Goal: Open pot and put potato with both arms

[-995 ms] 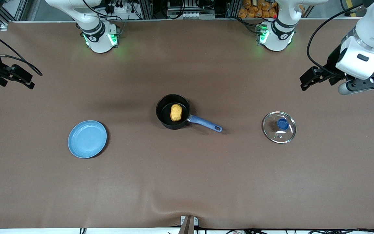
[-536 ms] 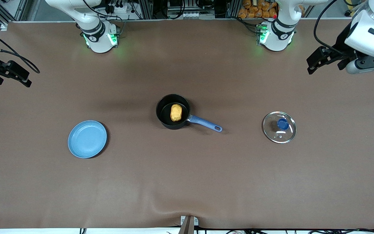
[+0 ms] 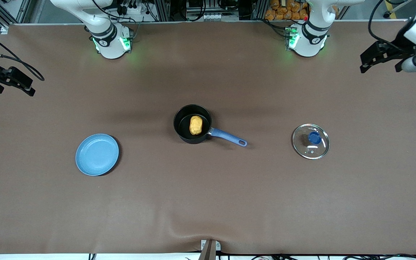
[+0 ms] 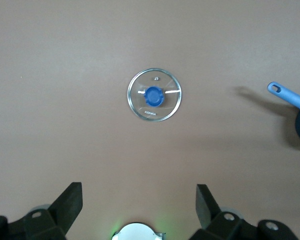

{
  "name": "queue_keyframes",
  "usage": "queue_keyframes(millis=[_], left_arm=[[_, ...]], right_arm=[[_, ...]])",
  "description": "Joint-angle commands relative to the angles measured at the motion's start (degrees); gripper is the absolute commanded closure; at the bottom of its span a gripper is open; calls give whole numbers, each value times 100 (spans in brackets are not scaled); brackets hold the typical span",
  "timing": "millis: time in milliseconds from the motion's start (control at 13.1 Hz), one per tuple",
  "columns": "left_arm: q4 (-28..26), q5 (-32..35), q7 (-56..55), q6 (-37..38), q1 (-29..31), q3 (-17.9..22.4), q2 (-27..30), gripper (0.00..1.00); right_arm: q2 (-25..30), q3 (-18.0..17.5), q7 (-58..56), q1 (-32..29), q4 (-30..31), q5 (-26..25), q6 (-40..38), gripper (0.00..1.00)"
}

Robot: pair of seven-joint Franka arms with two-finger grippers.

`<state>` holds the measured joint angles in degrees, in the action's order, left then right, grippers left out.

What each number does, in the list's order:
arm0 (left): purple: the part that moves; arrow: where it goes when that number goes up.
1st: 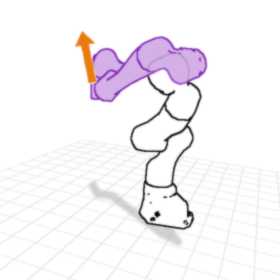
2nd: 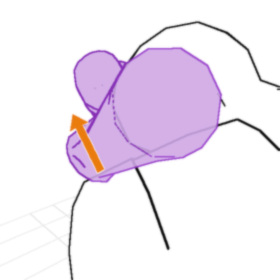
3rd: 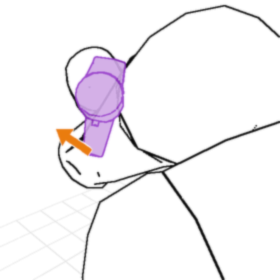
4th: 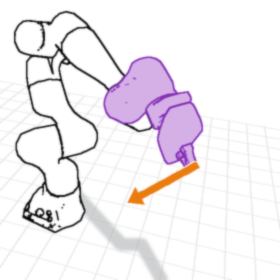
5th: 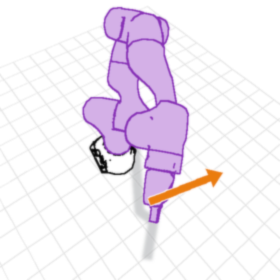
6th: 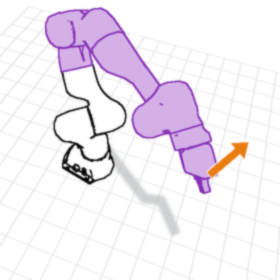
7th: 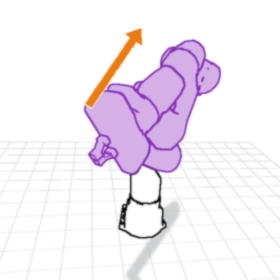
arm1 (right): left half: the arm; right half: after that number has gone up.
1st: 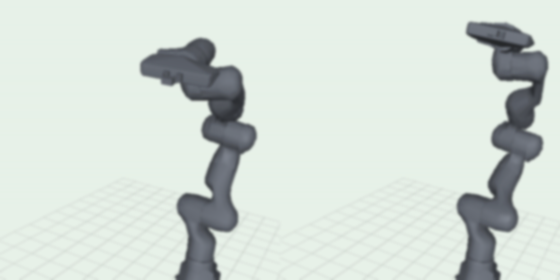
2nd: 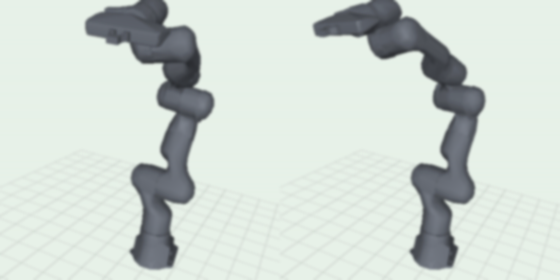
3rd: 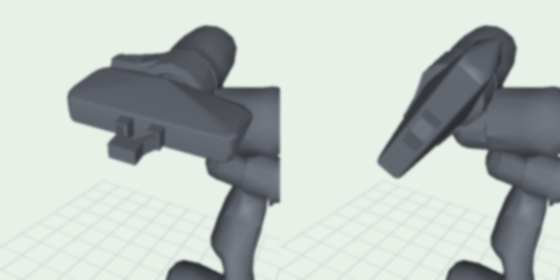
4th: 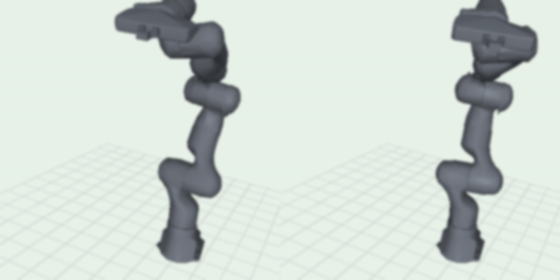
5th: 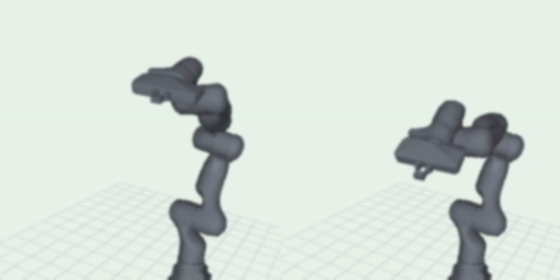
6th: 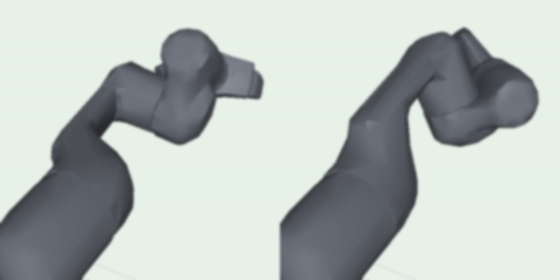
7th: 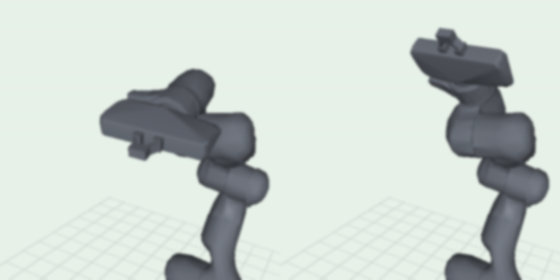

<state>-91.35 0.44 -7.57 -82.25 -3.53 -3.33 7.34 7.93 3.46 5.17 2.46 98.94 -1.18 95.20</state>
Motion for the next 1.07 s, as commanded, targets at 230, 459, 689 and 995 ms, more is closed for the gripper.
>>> queue_keyframes(millis=[230, 459, 689, 995], left_arm=[[-225, 62, -8, 7, 28, -18, 189, 0], [-103, 53, -17, 7, 71, -27, 102, 0], [73, 105, -17, 16, 72, -36, 23, 0], [161, 79, -17, 16, -7, -54, -109, 0]], right_arm=[[50, 40, -95, 0, -24, -41, -124, 0], [68, 40, -95, -78, -7, -41, -124, 0], [59, 40, -86, -96, 2, -41, -116, 0], [59, 40, -86, -79, 2, -41, -115, 0]])
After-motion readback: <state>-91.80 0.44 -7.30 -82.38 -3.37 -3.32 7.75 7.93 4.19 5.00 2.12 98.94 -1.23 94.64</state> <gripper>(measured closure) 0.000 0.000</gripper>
